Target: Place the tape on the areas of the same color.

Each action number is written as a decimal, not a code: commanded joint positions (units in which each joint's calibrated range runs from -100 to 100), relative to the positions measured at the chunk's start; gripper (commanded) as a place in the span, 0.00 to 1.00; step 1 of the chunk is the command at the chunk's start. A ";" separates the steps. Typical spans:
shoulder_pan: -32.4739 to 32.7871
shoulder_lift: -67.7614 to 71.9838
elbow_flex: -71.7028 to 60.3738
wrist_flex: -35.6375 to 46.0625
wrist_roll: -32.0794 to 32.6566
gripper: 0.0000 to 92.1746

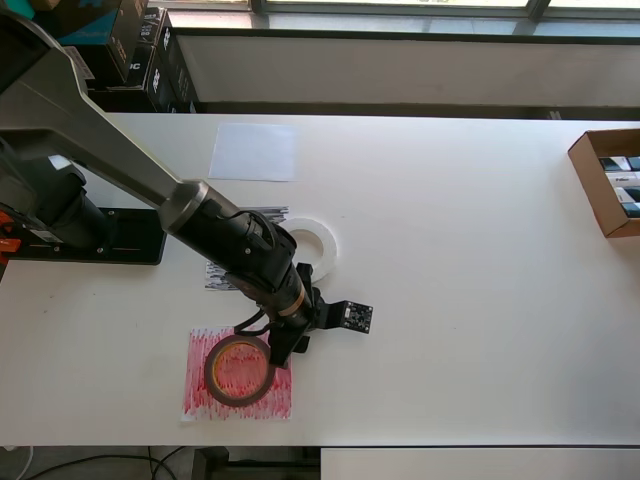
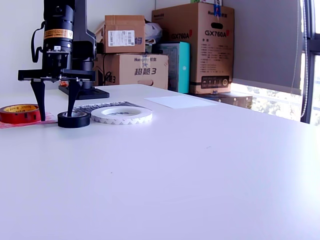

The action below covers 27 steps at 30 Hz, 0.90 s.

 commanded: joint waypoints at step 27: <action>-0.04 -3.24 -0.62 0.16 0.12 0.00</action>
